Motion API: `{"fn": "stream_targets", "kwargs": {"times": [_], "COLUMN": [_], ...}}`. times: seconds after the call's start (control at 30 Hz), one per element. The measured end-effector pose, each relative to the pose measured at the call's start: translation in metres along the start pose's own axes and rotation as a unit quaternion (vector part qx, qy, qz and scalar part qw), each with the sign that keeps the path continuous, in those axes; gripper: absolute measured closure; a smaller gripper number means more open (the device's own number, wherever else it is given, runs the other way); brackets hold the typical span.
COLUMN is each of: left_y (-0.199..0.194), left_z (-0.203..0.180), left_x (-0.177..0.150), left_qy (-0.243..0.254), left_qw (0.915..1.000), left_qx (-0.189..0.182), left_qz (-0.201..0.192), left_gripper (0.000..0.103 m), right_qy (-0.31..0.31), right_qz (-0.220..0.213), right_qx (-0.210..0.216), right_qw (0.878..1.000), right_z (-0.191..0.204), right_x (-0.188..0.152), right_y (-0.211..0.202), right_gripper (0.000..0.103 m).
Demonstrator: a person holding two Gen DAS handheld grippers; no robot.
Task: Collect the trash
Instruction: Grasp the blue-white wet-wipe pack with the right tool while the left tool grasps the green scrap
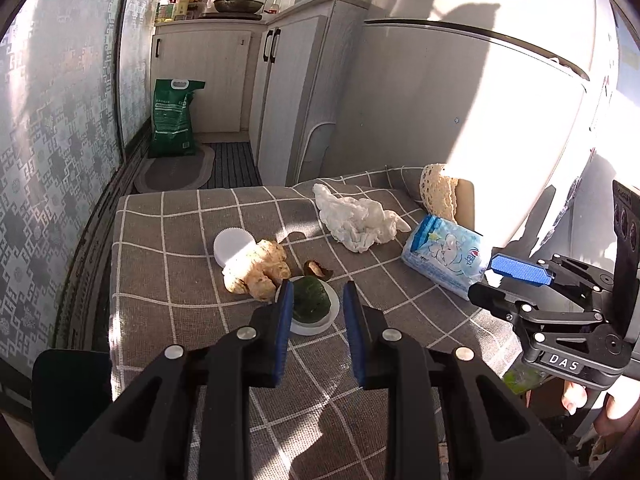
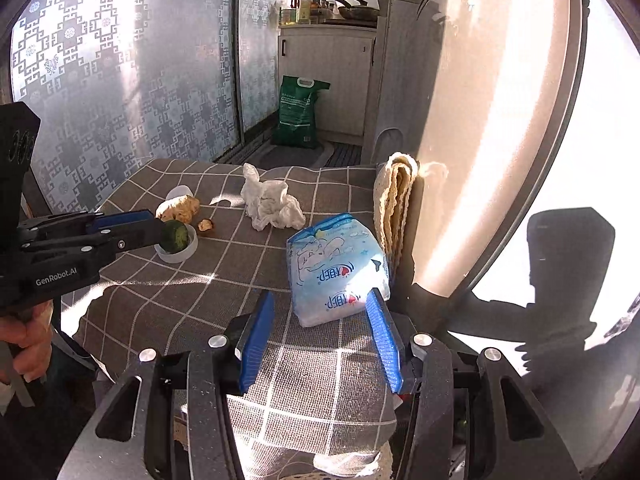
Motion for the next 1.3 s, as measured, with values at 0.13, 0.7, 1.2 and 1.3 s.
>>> {"fn": "stream_targets", "kwargs": {"times": [0.13,0.7,1.2,1.3], "left_y": [0.006,0.017,-0.009,-0.016], "left_z": [-0.001,0.001,0.004,0.006], "left_x": [0.001,0.004,0.014,0.015], "left_qy": [-0.001,-0.009,-0.014,-0.015], "left_qw": [0.9999,0.9991,0.9993,0.9993], "left_qx": [0.016,0.040,0.020,0.015], "left_qz": [-0.002,0.005,-0.027,-0.032], "left_gripper": [0.076,0.075,0.080,0.080], "right_qy": [-0.004,-0.017,-0.041,-0.044], "right_qz": [-0.003,-0.011,-0.004,-0.004], "right_qx": [0.003,0.018,-0.015,-0.018], "right_qw": [1.000,1.000,0.999,0.999], "right_z": [-0.003,-0.010,-0.002,0.000], "right_x": [-0.004,-0.005,0.007,0.011], "right_y": [0.000,0.002,0.027,0.032], "right_gripper": [0.055,0.050,0.029,0.028]}}
Point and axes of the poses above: each gripper's, at about its wrist camera, not at the fingertips, and y roughly the way its jaws point, z to its left, x to its top, the point moved 6 cm from there along y, roughly the way its jaws point, and after that the axes turned 9 degrees about z, right-handed, at the moved point
